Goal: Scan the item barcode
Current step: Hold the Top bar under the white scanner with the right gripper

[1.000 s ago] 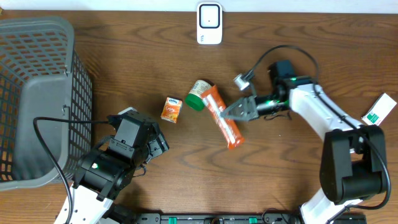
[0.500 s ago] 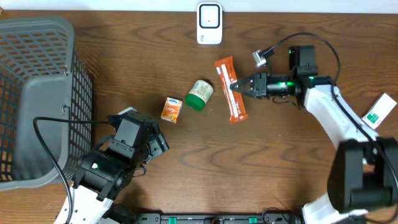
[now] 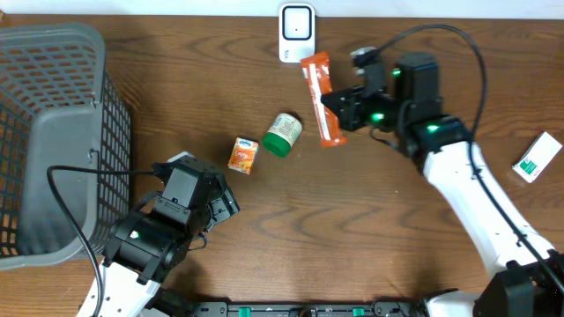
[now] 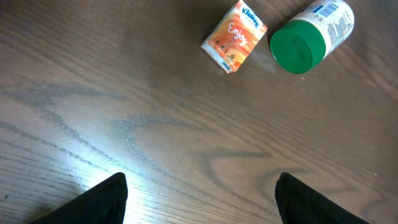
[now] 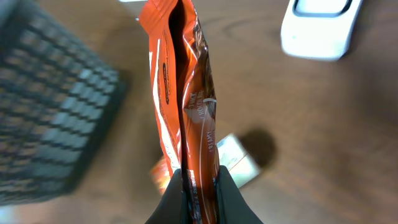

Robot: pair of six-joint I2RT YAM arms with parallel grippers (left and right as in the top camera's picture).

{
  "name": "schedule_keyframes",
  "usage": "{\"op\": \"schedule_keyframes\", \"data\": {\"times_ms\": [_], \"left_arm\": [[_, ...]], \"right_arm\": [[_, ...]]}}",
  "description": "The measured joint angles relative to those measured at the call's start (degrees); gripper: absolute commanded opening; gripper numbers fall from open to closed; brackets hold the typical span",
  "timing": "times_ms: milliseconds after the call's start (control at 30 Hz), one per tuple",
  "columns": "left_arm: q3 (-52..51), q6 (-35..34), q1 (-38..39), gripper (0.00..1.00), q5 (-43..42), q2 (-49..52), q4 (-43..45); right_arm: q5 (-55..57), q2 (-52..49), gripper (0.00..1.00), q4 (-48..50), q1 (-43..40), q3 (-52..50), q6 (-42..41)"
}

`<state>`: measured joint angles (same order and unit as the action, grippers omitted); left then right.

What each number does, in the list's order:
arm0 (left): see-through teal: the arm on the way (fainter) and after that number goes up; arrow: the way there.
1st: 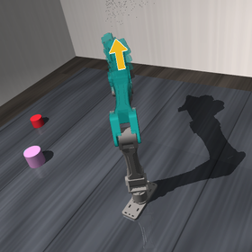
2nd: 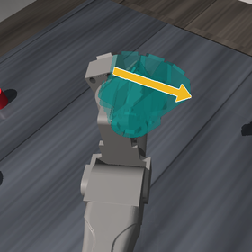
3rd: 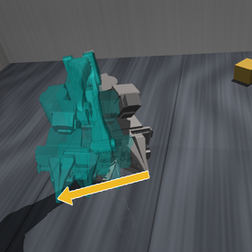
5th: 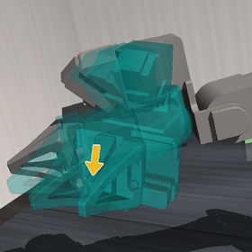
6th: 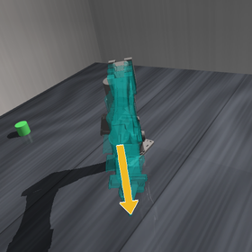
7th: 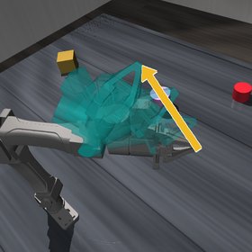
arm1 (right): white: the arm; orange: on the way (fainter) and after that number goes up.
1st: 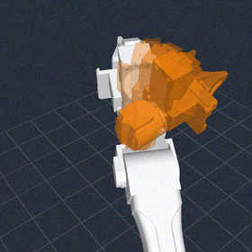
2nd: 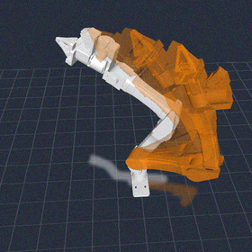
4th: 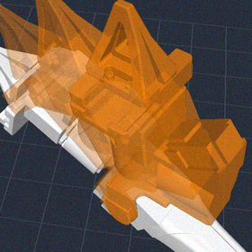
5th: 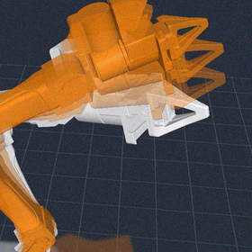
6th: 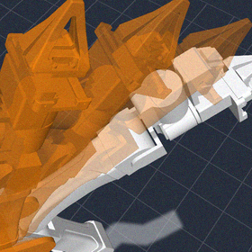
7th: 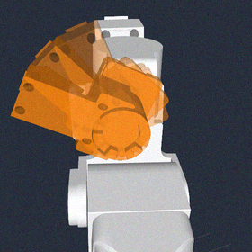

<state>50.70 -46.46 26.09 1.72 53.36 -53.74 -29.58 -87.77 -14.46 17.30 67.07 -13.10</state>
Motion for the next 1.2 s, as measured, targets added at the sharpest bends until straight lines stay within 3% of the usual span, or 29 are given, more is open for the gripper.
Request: {"op": "schedule_keyframes", "data": {"times_ms": [267, 500, 867, 1200], "left_arm": [[0.0, 0.0, 0.0, 0.77, 0.0, 0.0, 0.0], [0.0, 0.0, 0.0, 0.77, 0.0, 0.0, 0.0], [0.0, 0.0, 0.0, 0.77, 0.0, 0.0, 0.0], [0.0, 0.0, 0.0, 0.77, 0.0, 0.0, 0.0]], "right_arm": [[27.4, -4.6, 0.01, 13.2, 8.1, 0.1, 11.6], [38.8, -16.9, 0.01, 28.0, 8.1, 2.2, 22.1], [47.2, -37.6, 0.01, 28.3, 9.2, 28.2, 38.1], [52.6, -53.7, 0.01, 35.0, 11.6, 45.5, 62.2]]}}
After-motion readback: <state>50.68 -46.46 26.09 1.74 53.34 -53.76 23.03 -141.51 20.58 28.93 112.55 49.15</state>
